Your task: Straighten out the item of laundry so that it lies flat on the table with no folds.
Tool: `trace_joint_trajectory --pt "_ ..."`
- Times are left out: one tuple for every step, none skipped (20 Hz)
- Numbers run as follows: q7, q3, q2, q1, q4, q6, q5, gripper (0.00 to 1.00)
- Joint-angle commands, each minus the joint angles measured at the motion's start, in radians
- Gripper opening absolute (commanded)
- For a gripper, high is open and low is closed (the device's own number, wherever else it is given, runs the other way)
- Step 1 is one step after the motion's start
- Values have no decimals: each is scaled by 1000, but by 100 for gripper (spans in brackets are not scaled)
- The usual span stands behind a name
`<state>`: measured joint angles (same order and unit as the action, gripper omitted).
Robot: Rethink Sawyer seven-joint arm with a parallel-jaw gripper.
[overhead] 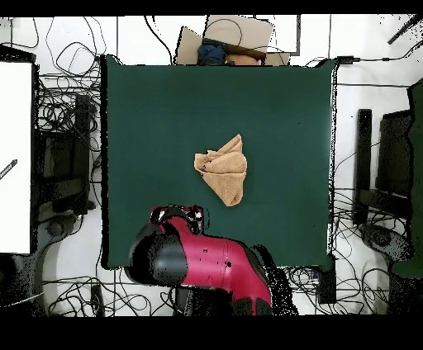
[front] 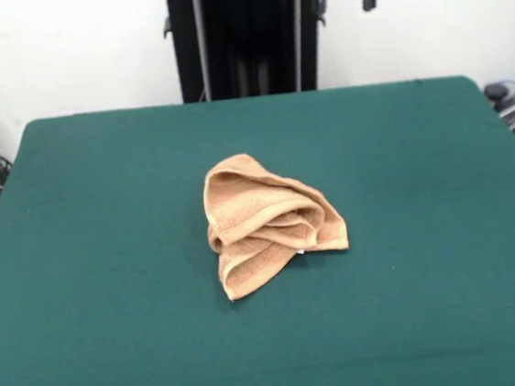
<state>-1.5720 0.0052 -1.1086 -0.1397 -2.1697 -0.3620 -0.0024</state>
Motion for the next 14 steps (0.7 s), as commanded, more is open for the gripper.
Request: trace_joint_trajectory --pt "-124 67 112 10 38 47 -24 100" --pt "-130 63 122 18 53 46 -23 100" --pt "-135 59 137 23 69 47 -21 100" --pt "-140 56 152 29 85 49 -19 100" --pt "-144 52 165 33 99 50 -17 100" --pt "-149 45 181 43 122 48 -17 100" --pt "-153 41 186 46 130 47 -15 100" --pt "-160 27 202 60 158 43 -18 100" --pt "-160 25 209 63 169 40 -18 100" --pt "-160 22 216 65 180 37 -17 100" --pt "-160 19 223 68 191 34 -17 100" --pt "-158 19 228 67 199 31 -16 100" --pt "-156 16 238 68 213 31 -17 100" --pt "-155 14 248 70 227 29 -18 100"
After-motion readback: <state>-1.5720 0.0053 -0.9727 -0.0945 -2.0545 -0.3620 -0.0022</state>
